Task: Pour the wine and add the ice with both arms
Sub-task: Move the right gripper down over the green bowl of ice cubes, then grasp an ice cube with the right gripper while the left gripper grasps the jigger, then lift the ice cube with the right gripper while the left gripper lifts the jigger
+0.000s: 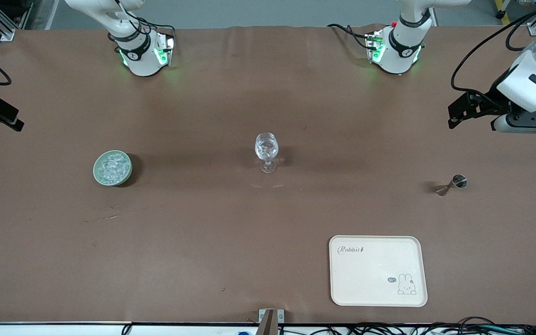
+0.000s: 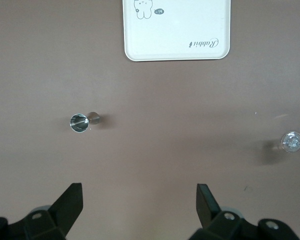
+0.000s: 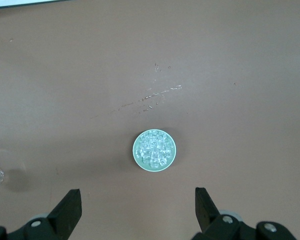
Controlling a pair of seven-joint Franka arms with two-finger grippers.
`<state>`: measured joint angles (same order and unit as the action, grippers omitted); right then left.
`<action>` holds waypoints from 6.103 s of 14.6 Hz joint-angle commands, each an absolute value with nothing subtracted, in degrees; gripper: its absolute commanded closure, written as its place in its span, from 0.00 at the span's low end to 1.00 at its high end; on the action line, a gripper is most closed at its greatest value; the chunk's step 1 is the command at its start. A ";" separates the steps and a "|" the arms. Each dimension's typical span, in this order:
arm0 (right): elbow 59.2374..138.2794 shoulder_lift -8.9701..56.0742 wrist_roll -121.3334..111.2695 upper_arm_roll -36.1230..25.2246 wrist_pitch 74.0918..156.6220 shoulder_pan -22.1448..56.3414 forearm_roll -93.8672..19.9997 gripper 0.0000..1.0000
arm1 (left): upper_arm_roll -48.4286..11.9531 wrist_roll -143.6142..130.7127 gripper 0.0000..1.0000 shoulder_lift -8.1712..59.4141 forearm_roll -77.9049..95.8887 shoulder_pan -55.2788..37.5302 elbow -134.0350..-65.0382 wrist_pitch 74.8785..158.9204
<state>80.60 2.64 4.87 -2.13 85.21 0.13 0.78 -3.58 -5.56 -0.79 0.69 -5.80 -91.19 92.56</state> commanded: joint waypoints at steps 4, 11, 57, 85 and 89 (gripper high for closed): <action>83.14 1.23 4.92 -1.85 85.69 -0.35 0.09 0.00 | -3.60 -5.62 0.00 -2.20 0.79 -5.89 -92.55 93.34; 85.68 0.88 4.75 -2.20 86.83 -0.88 0.09 0.00 | -0.90 -5.54 0.00 -0.09 0.88 -6.06 -91.14 92.99; 142.56 8.61 4.22 -3.08 153.37 -2.02 4.48 0.26 | 37.79 -19.69 0.02 50.63 67.57 -2.72 -94.65 84.81; 142.21 10.20 4.92 -3.08 153.72 -1.67 4.39 0.66 | 37.71 -20.22 0.26 52.03 80.16 -0.62 -99.23 81.39; 141.94 10.11 5.71 -3.08 153.02 -1.67 4.31 0.79 | 37.62 -20.30 0.26 52.38 80.77 -0.62 -99.23 81.30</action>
<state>141.53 10.41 4.37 -3.29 152.80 -1.60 3.76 37.25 -20.35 51.83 79.23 -0.53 -99.26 82.53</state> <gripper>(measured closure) 0.744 0.256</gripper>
